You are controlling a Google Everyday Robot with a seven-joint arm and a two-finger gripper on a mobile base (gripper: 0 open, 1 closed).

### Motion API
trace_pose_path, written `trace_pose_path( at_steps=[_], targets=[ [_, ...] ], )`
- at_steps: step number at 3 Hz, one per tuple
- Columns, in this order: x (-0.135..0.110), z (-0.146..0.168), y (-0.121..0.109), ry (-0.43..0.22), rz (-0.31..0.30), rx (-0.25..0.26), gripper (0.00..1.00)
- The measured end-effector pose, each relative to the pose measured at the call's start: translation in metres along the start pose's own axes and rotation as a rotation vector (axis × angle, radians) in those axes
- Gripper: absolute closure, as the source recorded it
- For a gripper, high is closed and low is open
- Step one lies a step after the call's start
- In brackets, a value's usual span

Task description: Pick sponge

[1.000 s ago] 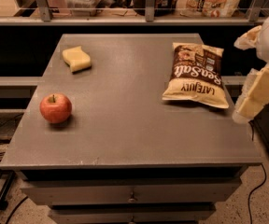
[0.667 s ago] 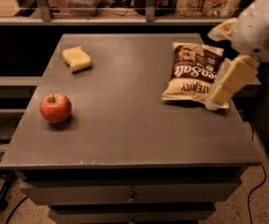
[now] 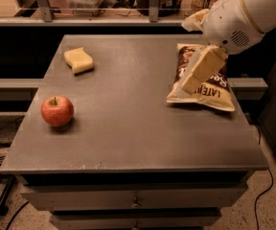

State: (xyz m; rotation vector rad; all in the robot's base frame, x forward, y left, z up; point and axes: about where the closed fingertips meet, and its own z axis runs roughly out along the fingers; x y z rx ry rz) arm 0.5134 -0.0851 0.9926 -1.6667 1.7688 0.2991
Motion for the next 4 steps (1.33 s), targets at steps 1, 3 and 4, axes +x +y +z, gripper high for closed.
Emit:
trace_pose_path(
  at_steps=[1,3,4],
  targets=[
    [-0.010,0.022,-0.009,-0.033,0.035,0.000,0.00],
    [-0.060,0.116,-0.040,-0.147,0.106,-0.026,0.00],
    [-0.079,0.162,-0.054,-0.171,0.118,-0.033,0.00]
  ],
)
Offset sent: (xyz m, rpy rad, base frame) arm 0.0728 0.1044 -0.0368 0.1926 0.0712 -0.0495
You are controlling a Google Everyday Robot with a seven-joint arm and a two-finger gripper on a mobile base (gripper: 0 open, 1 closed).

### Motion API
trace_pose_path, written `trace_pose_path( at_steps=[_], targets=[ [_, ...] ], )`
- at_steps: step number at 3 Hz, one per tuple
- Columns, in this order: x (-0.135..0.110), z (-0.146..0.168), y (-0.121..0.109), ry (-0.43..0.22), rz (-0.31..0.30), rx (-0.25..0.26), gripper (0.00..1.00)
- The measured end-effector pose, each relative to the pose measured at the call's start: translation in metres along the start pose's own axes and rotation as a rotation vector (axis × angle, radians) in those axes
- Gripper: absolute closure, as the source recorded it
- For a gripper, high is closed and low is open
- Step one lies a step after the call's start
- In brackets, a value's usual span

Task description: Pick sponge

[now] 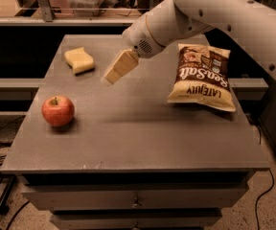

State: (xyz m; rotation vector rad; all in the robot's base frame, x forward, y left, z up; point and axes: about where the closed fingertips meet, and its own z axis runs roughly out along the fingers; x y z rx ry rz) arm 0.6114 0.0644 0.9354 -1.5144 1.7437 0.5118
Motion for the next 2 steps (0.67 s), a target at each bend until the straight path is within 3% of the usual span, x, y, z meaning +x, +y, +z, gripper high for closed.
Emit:
trace_pose_path(
  at_steps=[1,2],
  targets=[
    [-0.0095,0.0493,-0.0180,-0.044,0.031,-0.003,0.00],
    [-0.0095,0.0494,-0.0179,-0.044,0.031,-0.003,0.00]
  ],
)
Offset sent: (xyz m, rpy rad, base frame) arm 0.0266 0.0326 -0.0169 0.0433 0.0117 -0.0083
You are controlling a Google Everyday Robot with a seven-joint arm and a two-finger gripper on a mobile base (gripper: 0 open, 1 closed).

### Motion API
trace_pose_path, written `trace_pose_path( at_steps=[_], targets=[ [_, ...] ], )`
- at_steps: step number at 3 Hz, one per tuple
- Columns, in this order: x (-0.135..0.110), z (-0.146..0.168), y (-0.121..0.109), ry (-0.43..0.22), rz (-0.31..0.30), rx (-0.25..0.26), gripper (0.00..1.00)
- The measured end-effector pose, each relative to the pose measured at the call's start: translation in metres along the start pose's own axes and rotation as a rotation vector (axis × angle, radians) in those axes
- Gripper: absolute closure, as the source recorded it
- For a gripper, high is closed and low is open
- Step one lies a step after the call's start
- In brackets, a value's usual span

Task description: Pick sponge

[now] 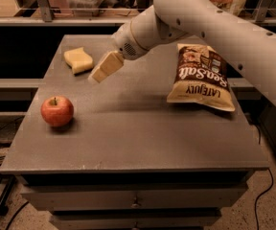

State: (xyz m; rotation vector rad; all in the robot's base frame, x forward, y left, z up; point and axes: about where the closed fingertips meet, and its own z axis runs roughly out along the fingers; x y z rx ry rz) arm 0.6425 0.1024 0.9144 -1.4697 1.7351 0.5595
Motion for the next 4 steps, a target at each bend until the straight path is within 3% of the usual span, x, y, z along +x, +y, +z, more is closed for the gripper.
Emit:
trace_pose_path(
  at_steps=[1,3,4],
  targets=[
    [-0.002,0.014,-0.005,-0.026,0.019,0.018,0.00],
    [-0.019,0.078,-0.037,-0.114,0.097,0.037,0.00],
    [-0.022,0.111,-0.049,-0.128,0.126,0.035,0.00]
  ],
)
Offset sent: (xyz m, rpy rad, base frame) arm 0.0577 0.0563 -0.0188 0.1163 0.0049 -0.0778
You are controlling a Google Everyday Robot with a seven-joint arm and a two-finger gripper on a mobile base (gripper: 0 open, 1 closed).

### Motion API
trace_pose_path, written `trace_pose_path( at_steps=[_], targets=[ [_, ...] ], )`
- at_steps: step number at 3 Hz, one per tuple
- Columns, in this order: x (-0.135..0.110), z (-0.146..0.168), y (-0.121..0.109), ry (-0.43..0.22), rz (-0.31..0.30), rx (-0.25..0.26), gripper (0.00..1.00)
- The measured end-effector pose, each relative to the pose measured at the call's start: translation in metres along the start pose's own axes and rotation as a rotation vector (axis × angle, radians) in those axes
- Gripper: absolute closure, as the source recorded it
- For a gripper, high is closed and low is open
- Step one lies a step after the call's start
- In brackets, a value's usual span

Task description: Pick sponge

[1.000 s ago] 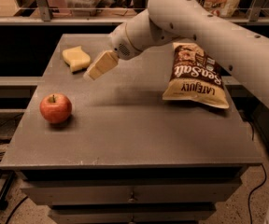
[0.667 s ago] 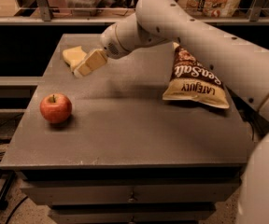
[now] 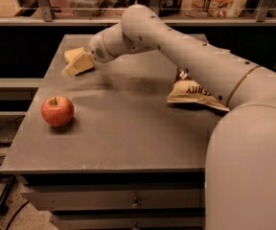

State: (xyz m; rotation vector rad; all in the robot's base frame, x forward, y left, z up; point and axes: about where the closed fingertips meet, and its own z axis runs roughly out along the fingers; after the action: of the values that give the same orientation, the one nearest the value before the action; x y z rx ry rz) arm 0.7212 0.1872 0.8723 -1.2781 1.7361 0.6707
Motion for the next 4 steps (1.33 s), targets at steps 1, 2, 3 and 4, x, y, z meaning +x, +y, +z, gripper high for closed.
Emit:
trace_pose_path(
  at_steps=[1,2,3,4],
  targets=[
    [0.005,0.028,-0.005,0.003,0.027,-0.005,0.00],
    [0.010,0.046,-0.006,0.016,0.049,-0.013,0.18],
    [0.010,0.046,-0.009,0.023,0.055,0.008,0.41],
    [0.001,0.028,-0.013,0.015,0.040,0.048,0.65]
  ],
)
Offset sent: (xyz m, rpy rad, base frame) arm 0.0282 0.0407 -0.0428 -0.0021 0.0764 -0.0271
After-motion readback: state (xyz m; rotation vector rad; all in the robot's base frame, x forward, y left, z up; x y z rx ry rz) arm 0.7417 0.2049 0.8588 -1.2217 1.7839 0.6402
